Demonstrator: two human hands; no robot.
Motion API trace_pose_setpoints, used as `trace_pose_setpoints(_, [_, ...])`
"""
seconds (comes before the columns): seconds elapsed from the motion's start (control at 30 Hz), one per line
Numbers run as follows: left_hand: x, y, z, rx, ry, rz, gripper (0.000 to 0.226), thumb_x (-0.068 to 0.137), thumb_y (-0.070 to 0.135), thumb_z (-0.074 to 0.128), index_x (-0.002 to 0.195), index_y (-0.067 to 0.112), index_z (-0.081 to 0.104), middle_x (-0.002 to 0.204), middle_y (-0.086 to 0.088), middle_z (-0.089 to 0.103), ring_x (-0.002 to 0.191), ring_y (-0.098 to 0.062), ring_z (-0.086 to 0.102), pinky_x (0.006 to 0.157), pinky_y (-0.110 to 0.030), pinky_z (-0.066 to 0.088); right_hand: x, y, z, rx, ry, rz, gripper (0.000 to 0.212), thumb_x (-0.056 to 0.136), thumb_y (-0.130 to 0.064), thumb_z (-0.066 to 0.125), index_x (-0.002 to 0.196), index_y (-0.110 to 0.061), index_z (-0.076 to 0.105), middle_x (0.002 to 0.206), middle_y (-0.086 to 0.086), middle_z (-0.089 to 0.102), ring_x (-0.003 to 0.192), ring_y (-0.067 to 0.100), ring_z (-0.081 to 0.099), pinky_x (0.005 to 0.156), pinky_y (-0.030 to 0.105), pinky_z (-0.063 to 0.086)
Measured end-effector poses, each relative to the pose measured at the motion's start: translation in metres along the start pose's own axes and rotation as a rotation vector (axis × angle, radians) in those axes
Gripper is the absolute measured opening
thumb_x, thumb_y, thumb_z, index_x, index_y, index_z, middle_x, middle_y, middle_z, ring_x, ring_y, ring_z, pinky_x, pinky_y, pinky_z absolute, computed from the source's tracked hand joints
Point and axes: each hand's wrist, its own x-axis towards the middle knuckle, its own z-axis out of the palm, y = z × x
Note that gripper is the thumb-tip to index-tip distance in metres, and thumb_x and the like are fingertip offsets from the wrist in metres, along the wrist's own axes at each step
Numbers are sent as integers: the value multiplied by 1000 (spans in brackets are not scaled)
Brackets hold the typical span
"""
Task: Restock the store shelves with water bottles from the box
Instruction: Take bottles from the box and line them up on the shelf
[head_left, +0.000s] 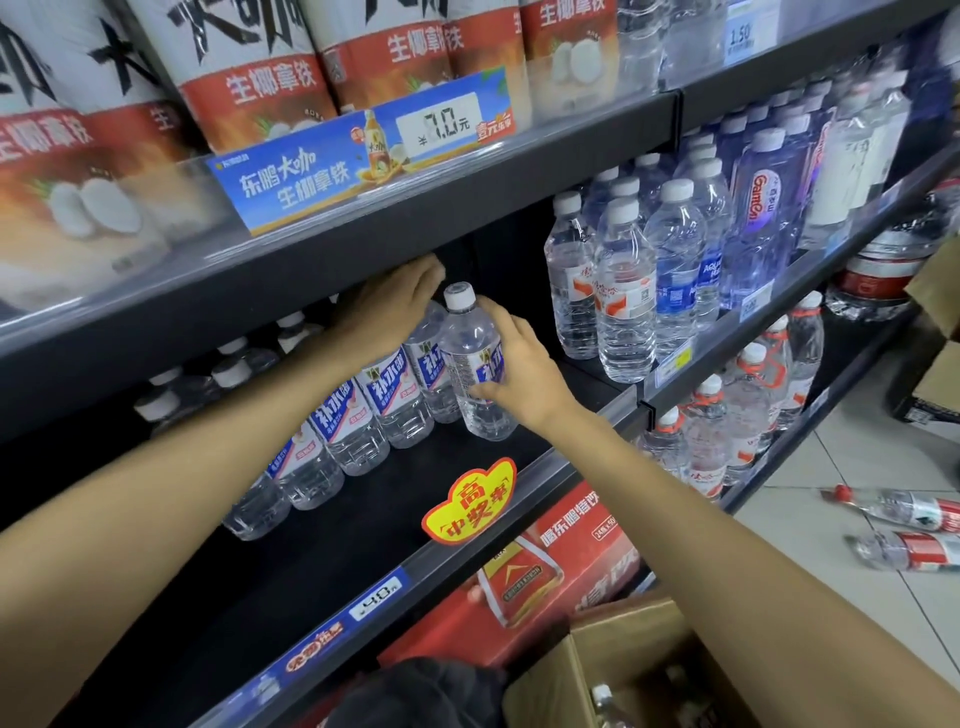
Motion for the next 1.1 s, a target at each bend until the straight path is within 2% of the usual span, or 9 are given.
trace_pose_setpoints(0.07, [-7, 10, 0, -34, 11, 26, 43, 97, 53, 24, 99, 23, 55, 92, 1, 61, 83, -19, 60, 73, -36, 47, -6, 2, 3, 3, 25, 27, 98, 76, -12, 80, 150, -31, 20, 142, 6, 45, 112, 24, 57, 97, 43, 48])
trace_pose_setpoints(0.13, [-10, 16, 3, -39, -21, 15, 38, 93, 61, 36, 103, 30, 54, 96, 8, 61, 82, -13, 59, 70, -32, 47, -8, 2, 6, 5, 63, 63, 94, 76, -12, 80, 150, -23, 23, 140, 8, 49, 119, 27, 55, 98, 41, 47])
trace_pose_setpoints(0.27, [-11, 15, 6, -54, -3, 16, 26, 92, 48, 56, 107, 27, 53, 87, 11, 54, 80, -12, 59, 68, -30, 47, -7, 3, 8, -35, 91, 67, 86, 74, -16, 82, 143, -18, 31, 131, 7, 56, 117, 30, 57, 92, 40, 49])
trace_pose_setpoints(0.4, [-8, 9, 1, -39, -22, 36, 27, 91, 41, 62, 107, 20, 56, 87, 2, 62, 79, -15, 60, 74, -36, 53, -5, 2, 12, -63, 88, 45, 82, 73, -19, 82, 140, -18, 34, 128, 6, 59, 114, 30, 59, 88, 40, 49])
trace_pose_setpoints(0.57, [-9, -1, -2, -40, -6, 62, 28, 89, 37, 65, 104, 15, 57, 87, 1, 62, 79, -15, 60, 75, -37, 53, -4, -2, 21, -72, 116, 27, 80, 73, -22, 83, 138, -17, 36, 127, 4, 61, 114, 27, 60, 85, 37, 48])
trace_pose_setpoints(0.8, [-12, -7, -3, -31, -17, 75, 28, 90, 37, 64, 105, 15, 56, 92, 3, 60, 80, -13, 57, 70, -29, 46, -5, -5, 26, -90, 127, 38, 80, 72, -24, 84, 137, -18, 37, 125, 3, 62, 112, 26, 61, 83, 34, 47])
trace_pose_setpoints(0.87, [-14, -5, -4, -24, -31, 67, 27, 92, 37, 62, 106, 16, 54, 92, 4, 58, 82, -14, 58, 71, -29, 46, -6, -7, 25, -94, 109, 41, 81, 74, -23, 83, 139, -18, 36, 126, 4, 61, 112, 27, 61, 82, 35, 48])
trace_pose_setpoints(0.97, [-18, 1, -5, 8, -37, 60, 24, 93, 36, 59, 106, 17, 51, 98, 4, 55, 91, -17, 56, 79, -39, 50, -12, -8, 19, -136, 37, 38, 84, 80, -18, 76, 147, -18, 26, 129, 7, 57, 113, 30, 59, 84, 38, 48])
trace_pose_setpoints(1.1, [-28, 10, -6, 135, -18, 85, 35, 93, 32, 58, 124, 17, 52, 126, -3, 49, 113, -25, 51, 89, -43, 48, -32, -3, 1, -217, -43, 53, 75, 90, -22, 66, 150, -16, 22, 140, 9, 50, 123, 31, 53, 93, 44, 49])
